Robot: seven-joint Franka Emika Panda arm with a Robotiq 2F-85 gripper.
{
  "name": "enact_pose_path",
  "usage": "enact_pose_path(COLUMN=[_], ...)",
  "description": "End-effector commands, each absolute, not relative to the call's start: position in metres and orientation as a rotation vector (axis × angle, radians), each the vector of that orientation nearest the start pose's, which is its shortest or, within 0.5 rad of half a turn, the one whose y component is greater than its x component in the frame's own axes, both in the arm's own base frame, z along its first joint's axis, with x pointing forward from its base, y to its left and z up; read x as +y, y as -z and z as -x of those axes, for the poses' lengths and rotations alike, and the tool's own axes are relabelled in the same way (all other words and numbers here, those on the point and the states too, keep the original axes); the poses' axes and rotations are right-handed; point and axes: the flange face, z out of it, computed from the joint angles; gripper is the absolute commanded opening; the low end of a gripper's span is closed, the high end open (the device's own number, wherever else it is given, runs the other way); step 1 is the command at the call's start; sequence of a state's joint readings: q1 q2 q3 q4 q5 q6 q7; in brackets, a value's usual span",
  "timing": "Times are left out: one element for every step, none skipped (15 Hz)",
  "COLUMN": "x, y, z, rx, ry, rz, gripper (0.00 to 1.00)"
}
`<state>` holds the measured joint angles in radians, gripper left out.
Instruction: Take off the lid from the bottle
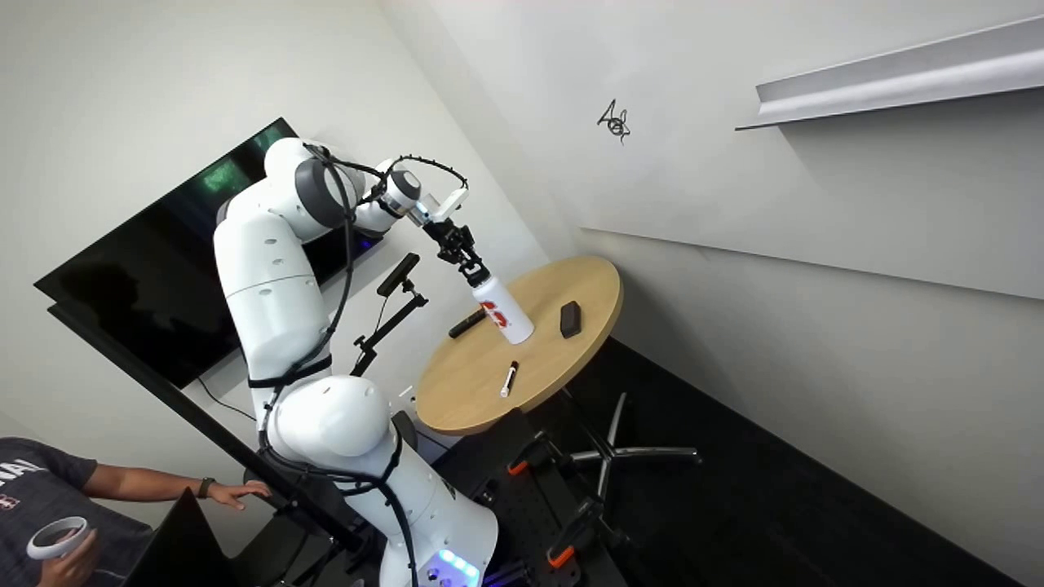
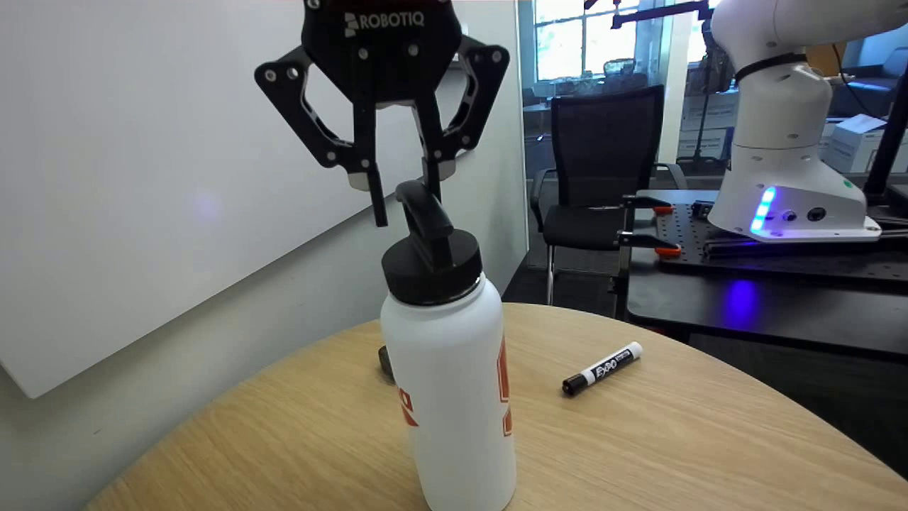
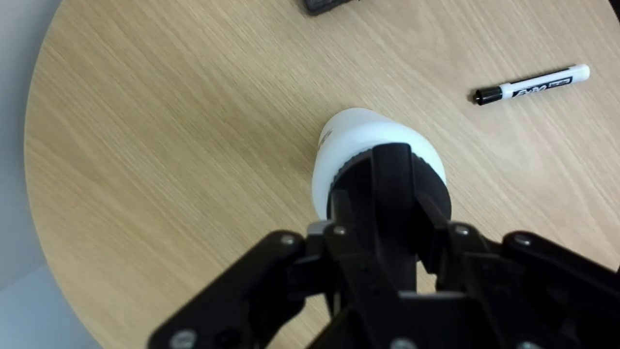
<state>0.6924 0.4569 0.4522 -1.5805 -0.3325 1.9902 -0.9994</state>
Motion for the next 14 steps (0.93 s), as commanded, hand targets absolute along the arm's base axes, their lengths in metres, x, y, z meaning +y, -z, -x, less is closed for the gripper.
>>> enact_pose_path(x=[0.588,0.588,0.588,0.588,0.587,0.587,0.586,0.586,0.586,0.585,0.585,0.586,0.586,0.587], y=[-0.399,-0.400,-0.401,-0.402,-0.404,-0.406,-0.407,-0.409,-0.411,-0.413,-0.416,-0.418,-0.422,-0.425], z=[-0.338,-0.337,-0.336,-0.335,-0.333,-0.331,-0.330,-0.328,-0.326,-0.324,-0.322,-0.320,-0.317,-0.314], rx=[2.754,2.752,2.757,2.755,2.753,2.751,2.747,2.746,2.743,2.741,2.740,2.737,2.736,2.736], ry=[-0.043,-0.039,-0.036,-0.034,-0.032,-0.031,-0.029,-0.031,-0.035,-0.041,-0.048,-0.055,-0.062,-0.067], rz=[-1.311,-1.317,-1.316,-1.318,-1.318,-1.316,-1.317,-1.314,-1.312,-1.309,-1.304,-1.301,-1.295,-1.287], gripper=[0.05,0.00,0.05,0.05,0.05,0.05,0.05,0.05,0.05,0.05,0.05,0.05,0.05,0.05])
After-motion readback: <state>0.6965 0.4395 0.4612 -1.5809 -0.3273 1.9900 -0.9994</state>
